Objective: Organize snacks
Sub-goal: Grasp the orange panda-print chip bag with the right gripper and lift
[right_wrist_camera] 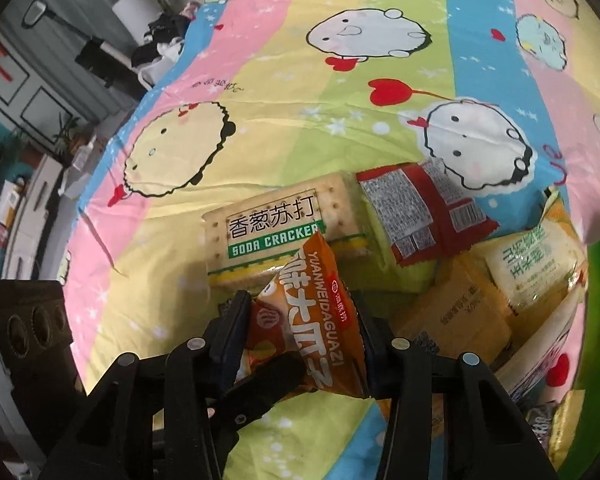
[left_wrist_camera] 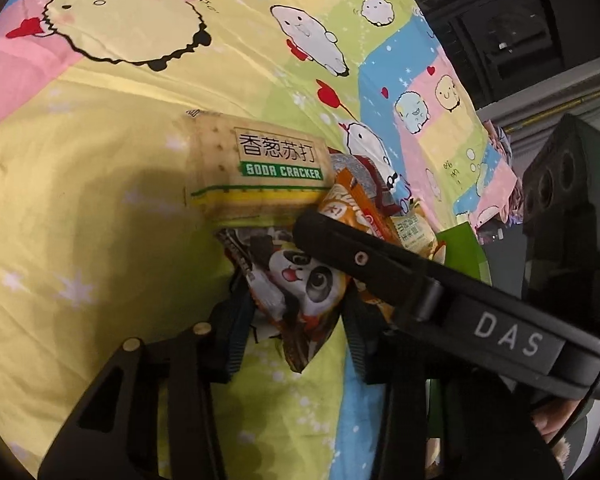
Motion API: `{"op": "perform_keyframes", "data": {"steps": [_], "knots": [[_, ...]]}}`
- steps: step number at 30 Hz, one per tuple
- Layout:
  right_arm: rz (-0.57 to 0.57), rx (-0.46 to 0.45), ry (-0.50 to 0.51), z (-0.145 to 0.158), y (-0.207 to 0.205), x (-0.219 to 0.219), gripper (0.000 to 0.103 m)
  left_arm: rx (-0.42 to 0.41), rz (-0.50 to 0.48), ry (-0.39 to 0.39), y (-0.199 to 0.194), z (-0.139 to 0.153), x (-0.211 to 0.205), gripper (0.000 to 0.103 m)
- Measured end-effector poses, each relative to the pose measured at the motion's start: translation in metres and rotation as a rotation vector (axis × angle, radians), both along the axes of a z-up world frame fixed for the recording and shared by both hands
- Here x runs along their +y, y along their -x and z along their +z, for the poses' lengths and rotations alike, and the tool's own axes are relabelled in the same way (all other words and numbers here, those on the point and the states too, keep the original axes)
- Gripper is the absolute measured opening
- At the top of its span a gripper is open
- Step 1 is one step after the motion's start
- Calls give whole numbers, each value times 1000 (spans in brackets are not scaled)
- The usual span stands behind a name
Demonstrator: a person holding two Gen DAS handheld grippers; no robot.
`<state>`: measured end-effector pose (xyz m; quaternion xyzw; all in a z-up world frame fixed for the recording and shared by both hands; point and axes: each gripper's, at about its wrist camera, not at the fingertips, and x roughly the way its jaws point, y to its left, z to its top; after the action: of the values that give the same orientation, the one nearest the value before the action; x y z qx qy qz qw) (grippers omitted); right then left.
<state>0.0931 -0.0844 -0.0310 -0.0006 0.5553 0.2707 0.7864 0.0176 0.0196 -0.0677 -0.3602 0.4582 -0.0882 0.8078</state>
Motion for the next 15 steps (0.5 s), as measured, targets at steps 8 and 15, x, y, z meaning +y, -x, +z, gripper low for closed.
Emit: {"op": "perform_keyframes", "data": {"steps": [8,15], "knots": [[-70,-73,-101,14,19,-23,48,-100,-65,-77,8,25,-16,40],[-171,-169,-175,28,50,-57,48,-193,-173,-160,20,40,-45,40]]}}
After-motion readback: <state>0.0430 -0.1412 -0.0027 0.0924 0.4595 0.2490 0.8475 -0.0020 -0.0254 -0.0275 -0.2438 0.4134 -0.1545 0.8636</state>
